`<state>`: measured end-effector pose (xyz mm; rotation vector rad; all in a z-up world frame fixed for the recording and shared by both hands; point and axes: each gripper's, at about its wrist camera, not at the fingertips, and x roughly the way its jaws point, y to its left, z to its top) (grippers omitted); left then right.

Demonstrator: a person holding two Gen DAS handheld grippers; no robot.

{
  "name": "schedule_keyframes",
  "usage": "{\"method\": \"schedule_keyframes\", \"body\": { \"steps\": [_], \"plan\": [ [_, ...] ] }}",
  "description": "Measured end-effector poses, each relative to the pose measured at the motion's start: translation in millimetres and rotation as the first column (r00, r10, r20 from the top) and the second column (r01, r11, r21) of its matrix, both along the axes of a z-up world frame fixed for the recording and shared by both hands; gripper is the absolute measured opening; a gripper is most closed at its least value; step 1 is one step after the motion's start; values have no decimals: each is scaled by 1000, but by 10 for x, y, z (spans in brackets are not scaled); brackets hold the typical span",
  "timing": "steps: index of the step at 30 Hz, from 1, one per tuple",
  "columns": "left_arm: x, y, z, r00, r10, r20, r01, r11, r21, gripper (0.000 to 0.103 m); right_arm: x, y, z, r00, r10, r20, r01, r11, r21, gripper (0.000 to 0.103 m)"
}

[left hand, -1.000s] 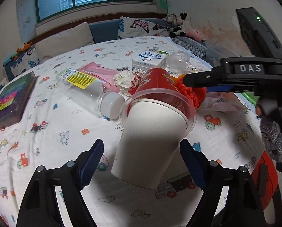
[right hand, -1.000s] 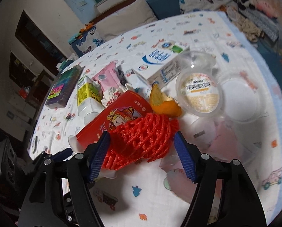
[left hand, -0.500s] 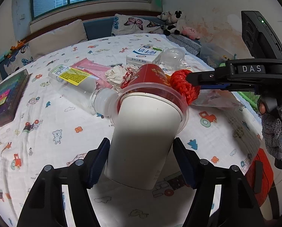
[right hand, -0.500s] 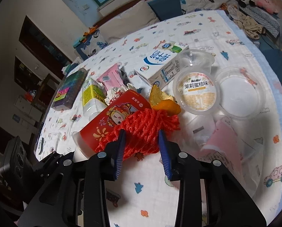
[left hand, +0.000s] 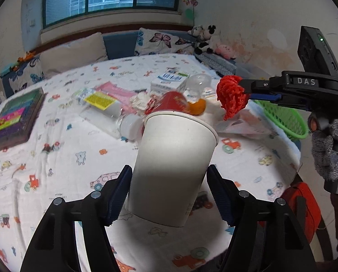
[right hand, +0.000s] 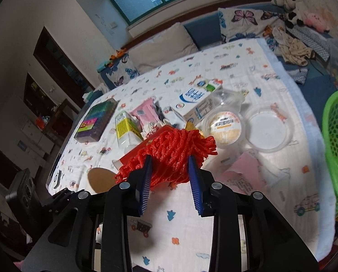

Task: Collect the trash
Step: 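Carry the red net and white cup to the green basket and release both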

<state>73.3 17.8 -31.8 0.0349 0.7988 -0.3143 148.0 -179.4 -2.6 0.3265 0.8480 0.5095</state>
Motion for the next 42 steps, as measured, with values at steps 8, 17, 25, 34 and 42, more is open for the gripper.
{"method": "schedule_keyframes", "body": {
  "steps": [8,17,25,34,42],
  "plan": [
    [14,-301,251,996,-73,42,74,997,-21,65,-125,-444,110,996,-86,33,86,996,-15,32],
    [330,-1044,340,979,-201,37,203,979,-33,65,-189,-1358,73,964,-264,34,266,961,-77,33],
    [627,-1699,335,957,-289,24,289,957,-25,65,-201,-2133,-166,913,-407,16,403,898,-175,33],
    [968,-2339,301,939,-344,-10,344,939,-7,66,-161,-2674,-508,866,-500,-29,482,847,-224,37],
    [1187,-2804,283,926,-376,-32,376,926,7,66,-181,-2875,-606,845,-534,-32,510,822,-252,51]
  ]
}}
